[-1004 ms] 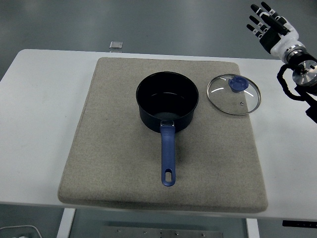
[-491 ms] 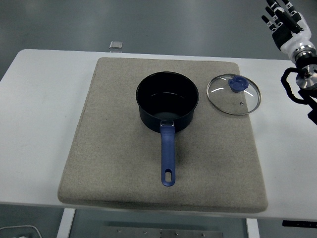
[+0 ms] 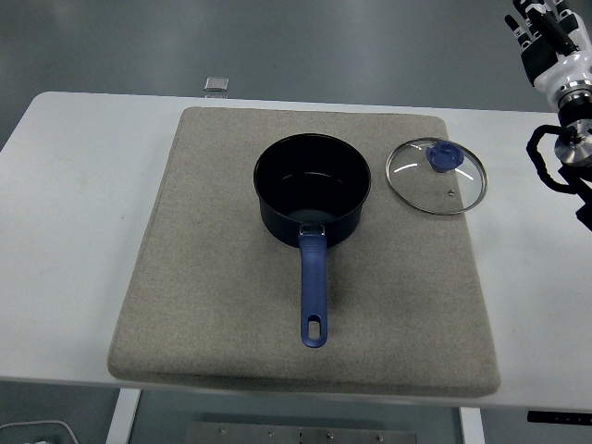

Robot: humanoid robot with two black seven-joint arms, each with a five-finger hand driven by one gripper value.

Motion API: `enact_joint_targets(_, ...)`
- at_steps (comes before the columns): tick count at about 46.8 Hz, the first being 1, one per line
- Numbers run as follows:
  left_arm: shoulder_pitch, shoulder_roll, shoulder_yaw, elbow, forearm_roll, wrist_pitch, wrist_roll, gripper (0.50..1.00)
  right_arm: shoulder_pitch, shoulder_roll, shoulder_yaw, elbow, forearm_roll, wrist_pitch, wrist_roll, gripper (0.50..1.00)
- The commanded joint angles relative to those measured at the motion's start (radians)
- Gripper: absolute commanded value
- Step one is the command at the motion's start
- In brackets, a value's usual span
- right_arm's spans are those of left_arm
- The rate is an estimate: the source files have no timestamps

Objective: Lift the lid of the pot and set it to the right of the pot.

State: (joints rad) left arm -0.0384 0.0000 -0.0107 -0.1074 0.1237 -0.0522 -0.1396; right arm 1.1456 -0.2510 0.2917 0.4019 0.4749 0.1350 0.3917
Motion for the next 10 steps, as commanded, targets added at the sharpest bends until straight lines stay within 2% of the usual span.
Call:
enact_joint_targets(1, 0.000, 0.000, 0.000, 0.000, 0.001, 0.000, 0.000, 1.000, -0.003, -0.001, 0.000, 0.000, 0.005, -0.002, -0.001, 0.901)
enact_joint_targets(10, 0.000, 0.000, 0.000, 0.000, -0.001, 0.000, 0.000, 1.000, -0.003, -0.001, 0.003, 0.000, 0.008, -0.002, -0.001, 0.901)
